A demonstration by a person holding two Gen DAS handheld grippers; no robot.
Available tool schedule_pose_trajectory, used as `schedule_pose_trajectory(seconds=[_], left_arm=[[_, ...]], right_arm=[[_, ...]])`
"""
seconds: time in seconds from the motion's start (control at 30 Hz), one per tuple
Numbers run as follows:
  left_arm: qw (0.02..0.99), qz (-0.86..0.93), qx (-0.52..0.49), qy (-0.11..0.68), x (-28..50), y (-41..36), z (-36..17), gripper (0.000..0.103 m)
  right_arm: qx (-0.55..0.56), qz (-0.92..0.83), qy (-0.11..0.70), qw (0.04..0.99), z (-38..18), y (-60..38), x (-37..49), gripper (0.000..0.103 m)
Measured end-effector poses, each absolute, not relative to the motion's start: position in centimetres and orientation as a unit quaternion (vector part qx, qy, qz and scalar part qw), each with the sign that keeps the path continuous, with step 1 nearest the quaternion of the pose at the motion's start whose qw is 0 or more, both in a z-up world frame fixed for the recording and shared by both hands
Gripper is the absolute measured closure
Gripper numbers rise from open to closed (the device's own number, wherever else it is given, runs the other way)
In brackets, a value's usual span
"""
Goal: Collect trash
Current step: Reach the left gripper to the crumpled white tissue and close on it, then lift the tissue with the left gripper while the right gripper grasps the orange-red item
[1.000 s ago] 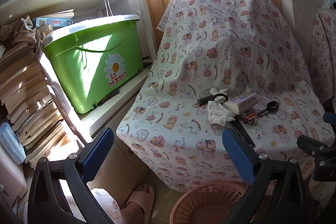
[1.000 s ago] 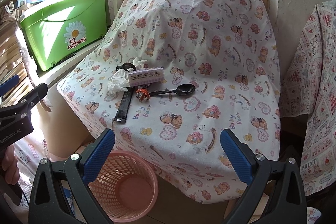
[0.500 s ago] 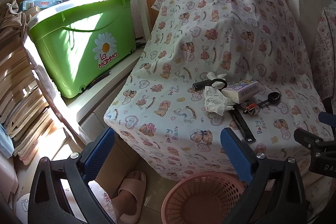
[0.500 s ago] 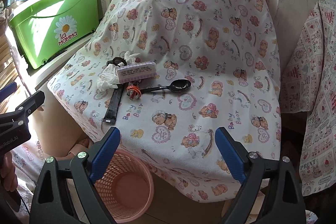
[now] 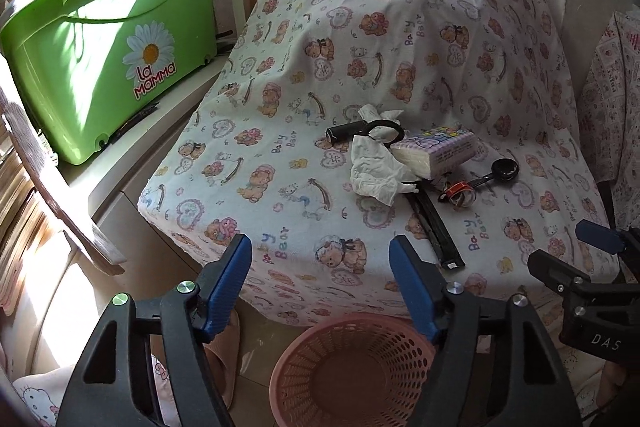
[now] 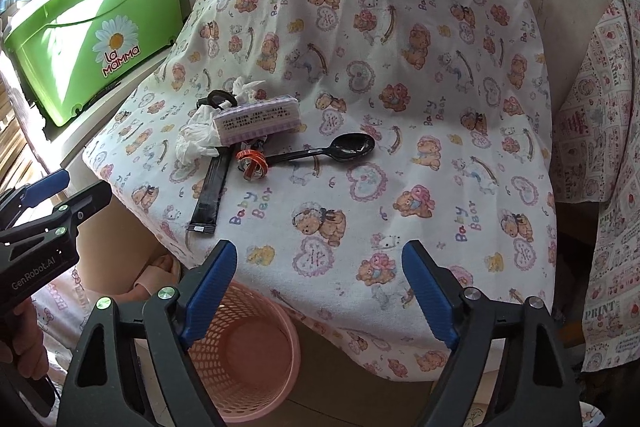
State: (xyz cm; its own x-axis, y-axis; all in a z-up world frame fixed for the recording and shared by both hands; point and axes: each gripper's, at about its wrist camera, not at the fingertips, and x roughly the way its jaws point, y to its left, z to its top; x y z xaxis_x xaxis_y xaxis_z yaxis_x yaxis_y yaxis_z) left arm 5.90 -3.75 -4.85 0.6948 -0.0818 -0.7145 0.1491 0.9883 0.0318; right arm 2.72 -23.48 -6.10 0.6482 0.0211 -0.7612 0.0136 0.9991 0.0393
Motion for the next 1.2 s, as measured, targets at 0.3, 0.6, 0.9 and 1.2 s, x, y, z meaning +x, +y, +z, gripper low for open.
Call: schedule_pose_trajectory(seconds=[0.3,0.6,0.9,1.2], left_arm=[[0.890,-0.127,0.045,0.435,11.4,-6.3,-4.1,0.045],[0.858,-0.123,0.073,0.494,15.4,-9.0,-6.6,0.053],[0.843,-0.134,0.038,0.520,15.2,-7.8,-7.4,0.090],[0.858,-0.146,0.023,0.491,12.4,-5.6,-4.1,0.096]], right_arm=[[0.028,0.013,0.420,0.907,-6.2,-24.1,4.5,0.026],[0.058,0.011,0.416,0.907,-5.8,-25.8,5.0,0.027],[0.079,0.049,0.415,0.905,-5.8,-25.6,4.9,0.048],[0.079,0.100,0.401,0.907,-5.9,-23.3,6.5,0.065]])
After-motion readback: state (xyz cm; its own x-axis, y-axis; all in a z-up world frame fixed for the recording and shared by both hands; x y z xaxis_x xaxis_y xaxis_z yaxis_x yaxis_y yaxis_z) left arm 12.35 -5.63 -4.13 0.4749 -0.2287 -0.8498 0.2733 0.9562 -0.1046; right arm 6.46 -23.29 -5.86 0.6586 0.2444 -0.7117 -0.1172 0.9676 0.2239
